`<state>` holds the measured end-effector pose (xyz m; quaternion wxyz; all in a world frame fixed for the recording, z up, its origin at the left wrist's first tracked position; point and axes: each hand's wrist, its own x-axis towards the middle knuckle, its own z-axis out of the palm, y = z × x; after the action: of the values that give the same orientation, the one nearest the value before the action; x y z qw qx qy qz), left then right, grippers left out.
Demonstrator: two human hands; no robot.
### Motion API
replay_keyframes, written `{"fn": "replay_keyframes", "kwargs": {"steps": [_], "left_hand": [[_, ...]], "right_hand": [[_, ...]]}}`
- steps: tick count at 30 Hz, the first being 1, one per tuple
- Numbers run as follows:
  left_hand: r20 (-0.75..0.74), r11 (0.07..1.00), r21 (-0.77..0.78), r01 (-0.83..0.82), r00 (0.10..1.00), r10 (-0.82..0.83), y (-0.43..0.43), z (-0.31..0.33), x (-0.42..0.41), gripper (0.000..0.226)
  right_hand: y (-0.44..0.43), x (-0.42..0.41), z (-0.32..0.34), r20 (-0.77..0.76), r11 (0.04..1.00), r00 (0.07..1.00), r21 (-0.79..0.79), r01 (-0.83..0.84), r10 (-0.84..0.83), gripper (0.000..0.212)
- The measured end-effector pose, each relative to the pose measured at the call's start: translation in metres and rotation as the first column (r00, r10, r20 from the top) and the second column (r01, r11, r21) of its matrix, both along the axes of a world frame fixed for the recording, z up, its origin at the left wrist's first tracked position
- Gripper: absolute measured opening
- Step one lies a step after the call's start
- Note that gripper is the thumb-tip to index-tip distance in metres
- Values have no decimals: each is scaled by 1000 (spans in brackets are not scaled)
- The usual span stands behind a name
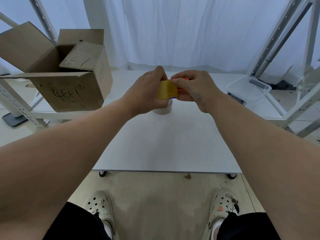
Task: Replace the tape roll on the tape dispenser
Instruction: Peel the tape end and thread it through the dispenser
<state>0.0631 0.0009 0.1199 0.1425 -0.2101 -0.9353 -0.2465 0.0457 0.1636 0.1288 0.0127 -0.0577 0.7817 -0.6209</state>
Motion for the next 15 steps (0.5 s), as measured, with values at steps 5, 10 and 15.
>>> {"fn": "replay_keyframes", "kwargs": {"steps": [5, 10, 15], "left_hand": [[-25, 1000, -11, -5, 1000, 5, 0, 2, 2, 59], [-24, 1000, -17, -12, 1000, 11, -1, 2, 3, 56], [-18, 1000, -27, -3, 1000, 2, -4, 1, 0, 56]], "right_hand": [[-4, -1, 4, -52, 998, 998, 56, 30, -27, 9], [-11, -1, 0, -72, 993, 992, 34, 111, -108, 14], [-8, -3, 0, -3, 999, 1000, 22, 29, -29, 5]]}}
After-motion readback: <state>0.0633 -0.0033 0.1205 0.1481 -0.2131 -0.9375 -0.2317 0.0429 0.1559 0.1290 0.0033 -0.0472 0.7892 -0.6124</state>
